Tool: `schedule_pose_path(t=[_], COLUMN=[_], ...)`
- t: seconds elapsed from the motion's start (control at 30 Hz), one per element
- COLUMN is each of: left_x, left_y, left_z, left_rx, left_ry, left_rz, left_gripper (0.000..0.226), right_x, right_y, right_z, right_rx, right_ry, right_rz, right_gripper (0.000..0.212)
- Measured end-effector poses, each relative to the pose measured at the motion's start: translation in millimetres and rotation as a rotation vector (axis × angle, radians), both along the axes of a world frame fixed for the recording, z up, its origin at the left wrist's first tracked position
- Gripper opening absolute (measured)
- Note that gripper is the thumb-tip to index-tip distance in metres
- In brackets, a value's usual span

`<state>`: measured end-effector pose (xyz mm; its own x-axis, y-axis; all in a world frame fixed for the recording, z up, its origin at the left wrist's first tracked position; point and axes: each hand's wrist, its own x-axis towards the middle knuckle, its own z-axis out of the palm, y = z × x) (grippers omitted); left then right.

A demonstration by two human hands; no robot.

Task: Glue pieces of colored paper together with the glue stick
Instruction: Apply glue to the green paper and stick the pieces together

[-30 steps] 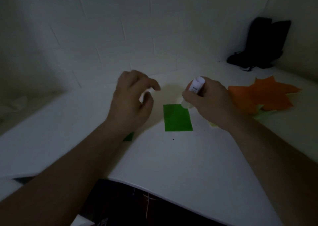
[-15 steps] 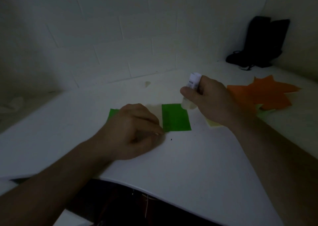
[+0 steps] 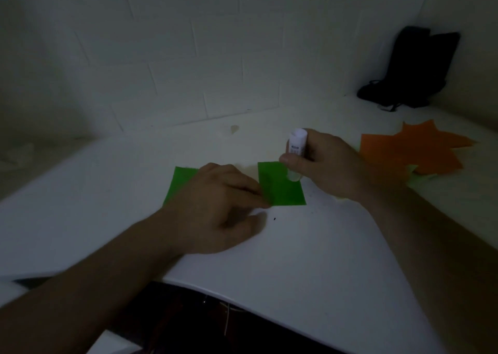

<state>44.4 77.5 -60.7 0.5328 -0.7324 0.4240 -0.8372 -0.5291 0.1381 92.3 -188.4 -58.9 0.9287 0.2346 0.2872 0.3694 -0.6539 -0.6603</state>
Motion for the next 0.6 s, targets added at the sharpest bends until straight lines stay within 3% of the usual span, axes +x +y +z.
schedule_pose_path(t=[0.17,0.33,0.47,0.53,0.6], left_x=[2,0,-1,-1,14], left_y=[2,1,0,-1,-2], left_z=[0,2,7,22,46], left_rx=[0.036,0.001,-0.346,-0.542,-0.567], left_ry=[-0.025,-0.074,-0.025,0.088,0.274], left_rz=[-0.005,-0.027,0.065,0.249,0.436], left_gripper=[0.027,0.017,0.014,0.013,0.014], right_x=[-1,-1,-3,-5,-6], right_y=[5,9,13,15,15], right_z=[4,5,15,17,18], right_rx=[-0.003,0.090,0.351,0.488,0.626], right_ry=[-0.048,-0.204,-0.212,-0.129,-0.014], right_rz=[-0.006,-0.081,-0.169,-0.195,-0.195], right_gripper=[0.016,0.014,0.011,0.012,0.012])
